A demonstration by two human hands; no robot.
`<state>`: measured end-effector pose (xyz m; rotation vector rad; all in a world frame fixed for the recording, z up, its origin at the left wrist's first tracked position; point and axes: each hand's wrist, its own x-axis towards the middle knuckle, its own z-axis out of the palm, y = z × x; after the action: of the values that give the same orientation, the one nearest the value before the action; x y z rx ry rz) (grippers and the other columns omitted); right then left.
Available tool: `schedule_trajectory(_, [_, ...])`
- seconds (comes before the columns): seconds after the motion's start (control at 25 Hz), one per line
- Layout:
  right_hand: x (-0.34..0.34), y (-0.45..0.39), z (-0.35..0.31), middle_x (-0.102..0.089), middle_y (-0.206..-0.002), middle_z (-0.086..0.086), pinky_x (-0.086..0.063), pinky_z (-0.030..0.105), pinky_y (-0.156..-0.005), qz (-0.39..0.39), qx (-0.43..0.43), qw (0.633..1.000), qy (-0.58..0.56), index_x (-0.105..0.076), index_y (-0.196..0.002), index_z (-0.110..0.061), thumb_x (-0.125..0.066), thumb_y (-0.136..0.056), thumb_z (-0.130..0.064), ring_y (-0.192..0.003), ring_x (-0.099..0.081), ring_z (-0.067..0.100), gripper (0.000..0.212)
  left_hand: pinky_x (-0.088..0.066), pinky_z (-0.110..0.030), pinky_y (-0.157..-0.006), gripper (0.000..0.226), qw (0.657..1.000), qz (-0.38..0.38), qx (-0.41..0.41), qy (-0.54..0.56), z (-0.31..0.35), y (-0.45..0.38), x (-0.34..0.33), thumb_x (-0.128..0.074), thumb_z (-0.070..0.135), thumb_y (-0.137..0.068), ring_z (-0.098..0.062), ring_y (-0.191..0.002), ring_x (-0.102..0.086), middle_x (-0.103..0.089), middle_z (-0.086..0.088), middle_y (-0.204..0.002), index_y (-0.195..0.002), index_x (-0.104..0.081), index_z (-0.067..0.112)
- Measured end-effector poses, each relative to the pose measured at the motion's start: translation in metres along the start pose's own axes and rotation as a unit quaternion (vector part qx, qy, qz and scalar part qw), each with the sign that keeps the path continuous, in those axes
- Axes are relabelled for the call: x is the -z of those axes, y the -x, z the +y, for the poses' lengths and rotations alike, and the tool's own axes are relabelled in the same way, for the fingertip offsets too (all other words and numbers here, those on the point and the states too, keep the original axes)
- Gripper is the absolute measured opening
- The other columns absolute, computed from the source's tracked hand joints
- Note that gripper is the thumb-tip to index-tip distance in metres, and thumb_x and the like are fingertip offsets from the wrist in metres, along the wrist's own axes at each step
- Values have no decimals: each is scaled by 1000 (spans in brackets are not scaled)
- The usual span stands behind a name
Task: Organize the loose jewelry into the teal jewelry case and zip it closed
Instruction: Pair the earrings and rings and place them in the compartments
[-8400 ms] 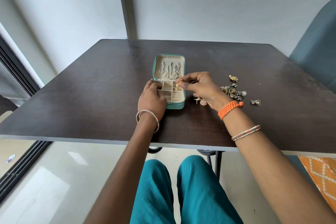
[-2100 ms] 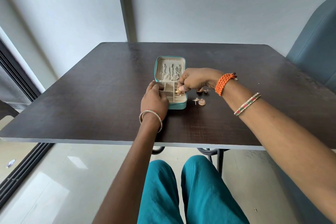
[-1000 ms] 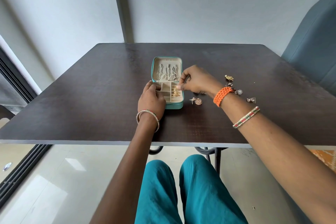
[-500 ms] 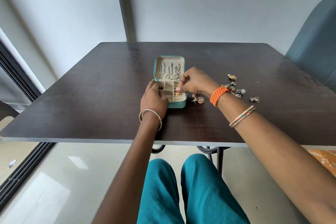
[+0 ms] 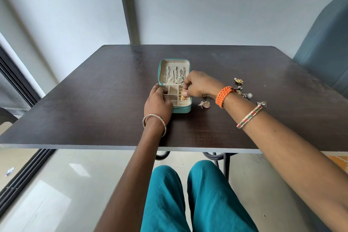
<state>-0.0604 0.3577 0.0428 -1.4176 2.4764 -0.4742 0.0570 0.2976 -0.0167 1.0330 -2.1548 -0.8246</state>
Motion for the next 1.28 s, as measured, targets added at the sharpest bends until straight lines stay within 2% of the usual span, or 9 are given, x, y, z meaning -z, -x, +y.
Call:
schedule_trajectory(0.12, [0, -3, 1, -53, -72, -2, -33, 17, -43, -33, -9, 999, -30, -67, -85, -9, -62, -85, -5, -60, -45, 9, 6, -39, -26, -93, 30, 1000, -1, 3, 2, 0, 0, -1, -41, 7, -91, -23, -118, -52, -42, 1, -144, -114, -61, 5])
schedule_trajectory(0.28, [-1, -4, 6, -49, -65, 0, -25, 19, -41, -51, -46, 989, -132, -59, -68, -16, -61, -87, -5, -49, -32, 10, 22, -38, -26, -95, 31, 1000, 1, 5, 3, -2, -2, -2, -41, 7, -91, -24, -119, -52, -42, 1, -145, -114, -61, 5])
schedule_trajectory(0.56, [-8, -6, 10, -56, -88, 5, -35, 19, -40, -33, -83, 980, -179, -58, -76, -13, -61, -87, -5, -57, -39, 9, 14, -38, -25, -93, 31, 1000, 1, 6, 7, -2, -1, -2, -41, 6, -90, -23, -118, -52, -43, 2, -144, -114, -61, 6])
schedule_trajectory(0.68, [-10, -3, 12, -59, -85, -1, -37, 19, -40, 2, -68, 979, -193, -61, -80, -11, -63, -86, -5, -59, -46, 9, 9, -38, -25, -94, 31, 1000, -1, 7, 5, -1, 0, -2, -40, 6, -91, -23, -119, -51, -42, 1, -144, -114, -61, 5])
schedule_trajectory(0.8, [-9, 1, 14, -56, -70, -8, -39, 20, -50, 50, -42, 980, -187, -62, -75, -14, -68, -84, -9, -62, -49, 6, 12, -38, -25, -92, 30, 1000, 2, 5, 5, 0, 0, -1, -40, 6, -91, -24, -118, -52, -43, 2, -143, -114, -60, 5])
schedule_trajectory(1.0, [-13, 0, 9, -58, -69, -13, -43, 24, -73, 64, -42, 987, -138, -71, -86, -4, -76, -76, -11, -78, -58, 8, 13, -39, -25, -94, 30, 1000, 0, 2, 4, -2, -2, -2, -41, 6, -91, -23, -118, -52, -42, 1, -144, -114, -60, 5])
schedule_trajectory(1.08, [-11, -1, 9, -59, -71, -11, -43, 22, -70, 54, -45, 988, -141, -71, -85, -4, -76, -76, -11, -76, -57, 7, 12, -39, -25, -93, 31, 1000, -1, 3, 3, -2, -2, -2, -41, 6, -91, -23, -118, -52, -42, 1, -144, -114, -60, 5])
schedule_trajectory(1.16, [-9, -1, 10, -59, -73, -8, -39, 20, -58, 44, -52, 986, -155, -67, -77, -9, -75, -77, -12, -69, -52, 3, 9, -39, -25, -93, 30, 1000, -1, 4, 6, -3, -2, -2, -41, 7, -91, -23, -117, -53, -42, 2, -144, -115, -60, 6])
schedule_trajectory(1.28, [-9, -2, 20, -59, -73, -5, -35, 21, -48, 93, -62, 961, -253, -58, -68, -16, -72, -82, -13, -62, -48, 6, 20, -39, -25, -95, 31, 1000, -3, 6, 12, -3, -2, -3, -41, 7, -91, -22, -119, -52, -40, 2, -145, -115, -60, 6])
